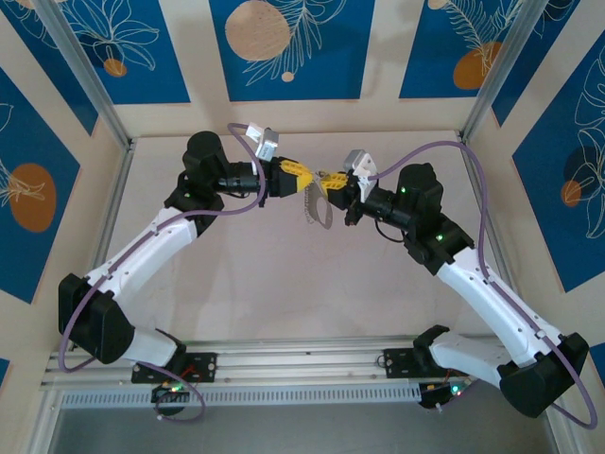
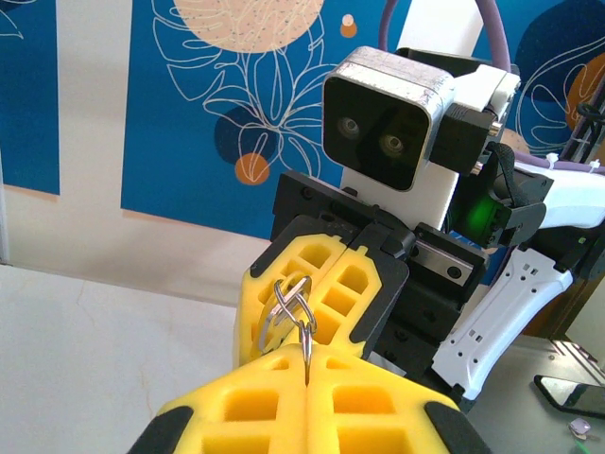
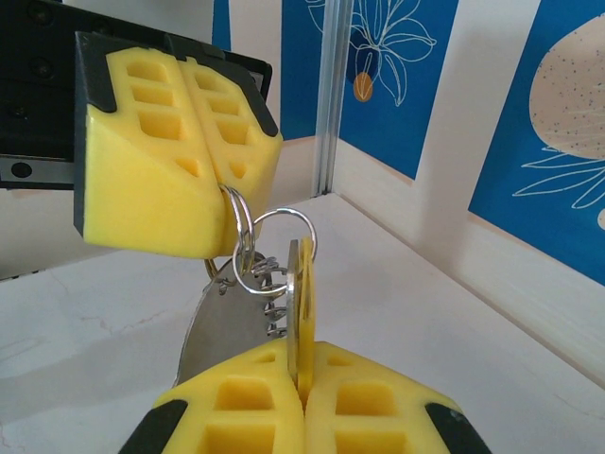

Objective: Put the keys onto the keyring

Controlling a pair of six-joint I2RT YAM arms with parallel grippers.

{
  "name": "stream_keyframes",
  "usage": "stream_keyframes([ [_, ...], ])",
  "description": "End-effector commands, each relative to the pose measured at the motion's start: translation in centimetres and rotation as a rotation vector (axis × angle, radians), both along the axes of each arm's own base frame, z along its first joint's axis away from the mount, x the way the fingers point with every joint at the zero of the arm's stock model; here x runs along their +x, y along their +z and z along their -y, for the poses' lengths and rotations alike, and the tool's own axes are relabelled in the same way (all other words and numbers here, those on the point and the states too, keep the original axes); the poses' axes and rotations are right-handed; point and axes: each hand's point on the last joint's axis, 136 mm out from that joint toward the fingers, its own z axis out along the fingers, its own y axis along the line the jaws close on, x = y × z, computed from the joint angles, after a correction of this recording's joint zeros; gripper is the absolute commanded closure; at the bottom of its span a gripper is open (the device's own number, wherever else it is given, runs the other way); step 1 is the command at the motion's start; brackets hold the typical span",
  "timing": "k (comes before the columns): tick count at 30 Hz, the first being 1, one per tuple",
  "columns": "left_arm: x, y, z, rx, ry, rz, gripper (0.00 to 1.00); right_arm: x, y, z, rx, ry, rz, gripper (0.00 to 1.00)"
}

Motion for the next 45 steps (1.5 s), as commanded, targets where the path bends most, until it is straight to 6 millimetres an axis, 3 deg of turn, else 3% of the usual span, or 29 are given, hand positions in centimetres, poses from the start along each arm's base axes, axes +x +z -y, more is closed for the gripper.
stream_keyframes([
  [1, -0.9, 1.2, -0.3, -0.02, -0.015, 0.056, 1.0, -0.4, 2.5, 0.0, 0.03, 0.008, 0.043, 1.0],
  [8, -0.8, 1.1, -0.3, -0.02, -0.016, 0.053, 1.0, -0.5, 3.3, -1.2, 0.018, 0.035, 0.062, 1.0],
  [19, -0.1, 0.9, -0.4, -0.02, 0.033, 0.053, 1.0, 1.1, 2.7, -0.5, 0.007, -0.04, 0.043, 1.0],
  [21, 0.1, 0.8, -0.4, -0.02, 0.056, 0.055, 0.9, 1.5, 2.4, -0.3, 0.005, -0.056, 0.034, 1.0],
  [25, 0.5, 0.6, -0.9, -0.022, 0.106, 0.059, 0.58, 2.1, 1.7, 0.0, 0.001, -0.078, 0.012, 1.0],
  [29, 0.9, 0.4, -1.8, -0.027, 0.17, 0.062, 0.39, 2.8, 0.9, 0.1, -0.006, -0.092, -0.011, 1.0],
  [40, 1.9, -1.1, -6.2, -0.03, 0.432, 0.048, 0.0, 5.4, -2.3, 0.7, -0.016, -0.142, -0.092, 1.0],
  [45, 1.8, -1.6, -8.2, -0.037, 0.548, 0.039, 0.0, 6.9, -4.2, 0.8, -0.02, -0.163, -0.14, 1.0],
])
